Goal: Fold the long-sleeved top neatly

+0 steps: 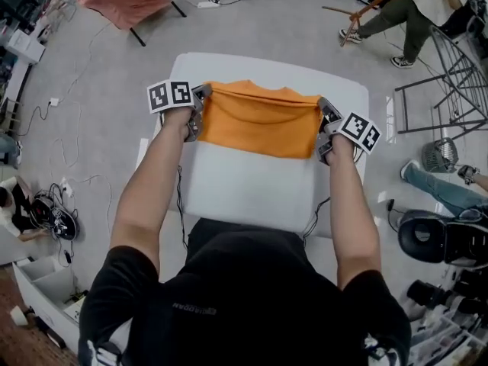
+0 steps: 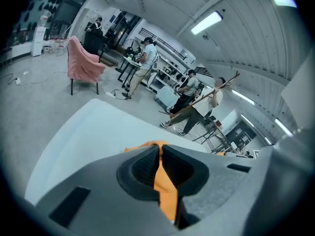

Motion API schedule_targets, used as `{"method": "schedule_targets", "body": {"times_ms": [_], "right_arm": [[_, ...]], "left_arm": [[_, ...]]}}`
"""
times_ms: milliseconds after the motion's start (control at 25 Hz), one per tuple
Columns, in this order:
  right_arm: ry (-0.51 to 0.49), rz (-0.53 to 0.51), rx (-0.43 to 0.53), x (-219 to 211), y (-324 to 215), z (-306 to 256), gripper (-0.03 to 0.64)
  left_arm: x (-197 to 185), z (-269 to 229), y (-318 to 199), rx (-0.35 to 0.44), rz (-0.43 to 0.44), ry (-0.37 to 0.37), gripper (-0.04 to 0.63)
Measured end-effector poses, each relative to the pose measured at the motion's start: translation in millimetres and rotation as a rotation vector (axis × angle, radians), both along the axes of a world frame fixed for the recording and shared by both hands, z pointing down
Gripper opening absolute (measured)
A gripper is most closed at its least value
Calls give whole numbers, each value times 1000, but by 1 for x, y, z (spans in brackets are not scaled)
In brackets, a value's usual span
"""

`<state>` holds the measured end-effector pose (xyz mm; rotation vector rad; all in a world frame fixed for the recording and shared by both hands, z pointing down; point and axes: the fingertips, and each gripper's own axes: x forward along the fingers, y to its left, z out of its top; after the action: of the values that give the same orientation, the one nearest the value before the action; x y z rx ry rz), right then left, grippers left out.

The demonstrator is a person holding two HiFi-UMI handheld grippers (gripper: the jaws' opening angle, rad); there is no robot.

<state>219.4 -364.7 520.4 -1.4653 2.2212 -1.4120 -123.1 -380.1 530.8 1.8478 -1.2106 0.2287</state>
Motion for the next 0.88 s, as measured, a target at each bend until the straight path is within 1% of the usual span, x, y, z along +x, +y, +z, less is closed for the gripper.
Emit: {"method": "schedule_targets", "body": {"times_ms": [160,440,600,680,800,880], "right_arm": [[55,-14,-59,6,-27,32,41],[121,-5,-150,1,-51,66,43],[145,13,-190,6,-59,81,48],[165,35,-190,10,-62,84,54],[218,55,-188,15,-66,87,60],[279,53,-175,17,-67,84,72]], "left_arm": [[4,24,-23,-46,-23,-13,20],[-1,60,-46,-125,-30,13,20],[-1,77,-58,-161,-44,47,20],[-1,79,-62,-158,-45,65,21],[0,77,-68,-123,-20,69,29],[-3,72,-72,-86,3,45,93]]}}
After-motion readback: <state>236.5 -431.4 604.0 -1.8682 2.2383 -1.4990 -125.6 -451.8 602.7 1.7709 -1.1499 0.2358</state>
